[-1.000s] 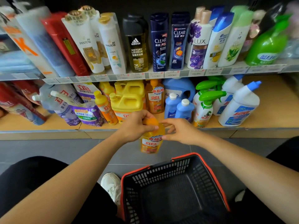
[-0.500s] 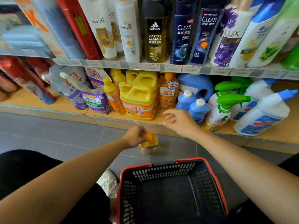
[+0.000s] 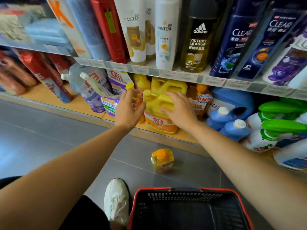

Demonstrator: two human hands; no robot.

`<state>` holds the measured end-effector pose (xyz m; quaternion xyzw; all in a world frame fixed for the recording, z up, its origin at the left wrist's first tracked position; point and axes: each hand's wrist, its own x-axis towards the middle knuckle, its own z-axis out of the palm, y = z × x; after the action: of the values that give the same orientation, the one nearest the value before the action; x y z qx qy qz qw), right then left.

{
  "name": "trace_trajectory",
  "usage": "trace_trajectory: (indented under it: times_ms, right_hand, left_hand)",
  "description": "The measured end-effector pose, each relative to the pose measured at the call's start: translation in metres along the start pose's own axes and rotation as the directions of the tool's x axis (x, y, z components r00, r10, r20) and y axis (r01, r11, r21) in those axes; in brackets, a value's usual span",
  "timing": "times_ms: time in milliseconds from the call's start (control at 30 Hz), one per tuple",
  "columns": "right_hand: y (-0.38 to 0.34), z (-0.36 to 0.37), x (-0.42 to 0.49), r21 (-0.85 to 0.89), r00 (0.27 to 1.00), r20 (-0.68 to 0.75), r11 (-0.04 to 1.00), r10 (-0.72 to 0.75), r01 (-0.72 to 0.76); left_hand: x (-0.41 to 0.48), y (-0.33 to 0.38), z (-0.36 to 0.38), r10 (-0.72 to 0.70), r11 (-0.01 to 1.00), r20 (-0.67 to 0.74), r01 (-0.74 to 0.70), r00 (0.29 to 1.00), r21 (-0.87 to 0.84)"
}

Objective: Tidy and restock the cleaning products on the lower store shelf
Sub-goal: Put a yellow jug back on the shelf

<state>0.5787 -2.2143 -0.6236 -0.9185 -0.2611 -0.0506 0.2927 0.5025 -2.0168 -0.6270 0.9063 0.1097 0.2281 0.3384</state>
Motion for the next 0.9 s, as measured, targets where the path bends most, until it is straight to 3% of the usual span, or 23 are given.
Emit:
trace_trajectory:
  times_ms: [67,133,300,400,533,700,767,900]
  right_hand:
    - [0.004,0.002,0.012,0.009,1.0,0.023,1.0,-0.003,0.003]
    - [0.005,-0.001,0.021,0.123,0.995,0.1,0.992,0.015,-0.027]
    - [0.007,-0.029,0.018,0.376,0.974,0.227,0.922,0.005,-0.092]
    - [0.014,-0.06,0.007,0.43,0.969,0.247,0.898,-0.017,-0.094]
    - [0.02,-0.104,-0.014,0.58,0.947,0.32,0.793,-0.01,-0.188]
    - [0.026,-0.136,-0.038,0.707,0.909,0.417,0.637,-0.027,-0.305]
    - [0.026,-0.139,-0.047,0.7,0.904,0.428,0.635,-0.009,-0.326]
    - [0.018,-0.144,-0.056,0.658,0.921,0.388,0.686,0.042,-0.309]
  left_hand:
    - [0.015,-0.001,0.003,0.051,0.999,0.137,-0.051,0.989,0.003]
    - [0.024,0.003,0.004,0.043,0.999,0.257,-0.05,0.966,0.021]
    - [0.038,0.021,-0.01,0.026,1.0,0.4,-0.025,0.916,-0.008]
    - [0.033,0.036,-0.023,0.096,0.98,0.493,0.004,0.865,-0.198]
    - [0.015,0.075,-0.033,0.15,0.853,0.627,0.221,0.765,-0.474]
    - [-0.001,0.103,-0.043,0.239,0.695,0.771,0.451,0.59,-0.56]
    - [-0.011,0.108,-0.043,0.245,0.672,0.757,0.456,0.606,-0.583]
    - [-0.03,0.113,-0.042,0.207,0.742,0.639,0.306,0.741,-0.596]
